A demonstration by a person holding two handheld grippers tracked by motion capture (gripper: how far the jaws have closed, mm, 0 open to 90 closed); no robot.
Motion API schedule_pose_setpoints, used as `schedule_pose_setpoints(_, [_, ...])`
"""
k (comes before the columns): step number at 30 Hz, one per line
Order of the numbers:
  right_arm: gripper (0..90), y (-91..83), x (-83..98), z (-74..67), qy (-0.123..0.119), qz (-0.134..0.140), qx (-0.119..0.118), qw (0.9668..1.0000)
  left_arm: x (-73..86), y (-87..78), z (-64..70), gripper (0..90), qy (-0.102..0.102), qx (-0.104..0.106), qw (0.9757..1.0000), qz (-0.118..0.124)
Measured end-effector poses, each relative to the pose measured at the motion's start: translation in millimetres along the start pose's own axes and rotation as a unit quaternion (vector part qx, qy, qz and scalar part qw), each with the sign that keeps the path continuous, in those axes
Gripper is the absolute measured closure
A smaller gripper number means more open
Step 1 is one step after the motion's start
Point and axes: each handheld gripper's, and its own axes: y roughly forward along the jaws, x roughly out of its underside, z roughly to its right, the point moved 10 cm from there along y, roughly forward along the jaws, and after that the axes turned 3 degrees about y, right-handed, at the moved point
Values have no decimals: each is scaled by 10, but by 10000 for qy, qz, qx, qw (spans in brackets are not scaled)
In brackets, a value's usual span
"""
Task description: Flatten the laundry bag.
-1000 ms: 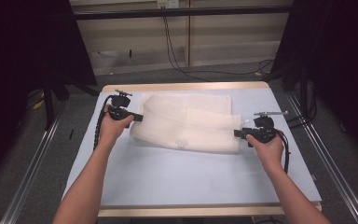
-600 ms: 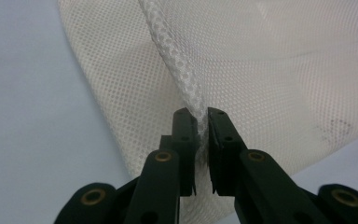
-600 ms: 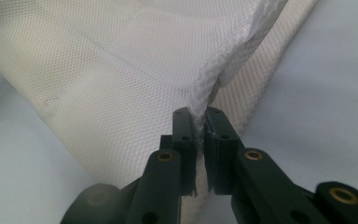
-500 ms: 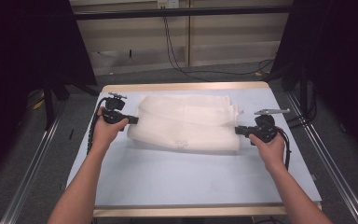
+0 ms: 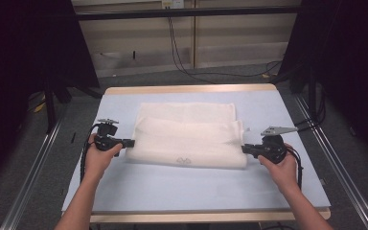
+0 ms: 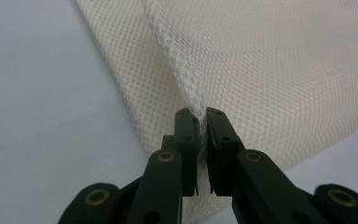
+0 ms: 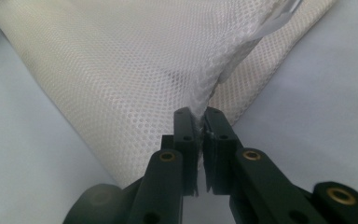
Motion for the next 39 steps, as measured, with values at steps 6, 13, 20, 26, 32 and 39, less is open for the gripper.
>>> schedule_pose_setpoints(6, [845, -39, -36, -59, -134, 120, -69, 9998, 34, -18, 20, 838, -13, -11, 10000, 36])
schedule_pose_setpoints(13, [845, -140, -57, -120, -107, 281, -215, 9993, 53, -157, 104, 837, -25, 142, 9996, 259])
schedule_pose_setpoints(20, [845, -172, 231, -242, -308, -88, -594, 9977, 467, -178, 149, 837, -16, 388, 9992, -84])
schedule_pose_setpoints(26, [840, -94, 369, -217, -69, -394, -599, 9974, 611, -96, 156, 836, -30, 353, 9992, -199])
schedule_pose_setpoints(32, [839, -11, 387, -186, -43, -592, -514, 9969, 601, -43, 152, 836, 64, 106, 9995, -286])
schedule_pose_setpoints(39, [844, 139, 277, -70, -94, -658, -240, 9975, 471, 87, 120, 841, 28, -157, 9995, -254])
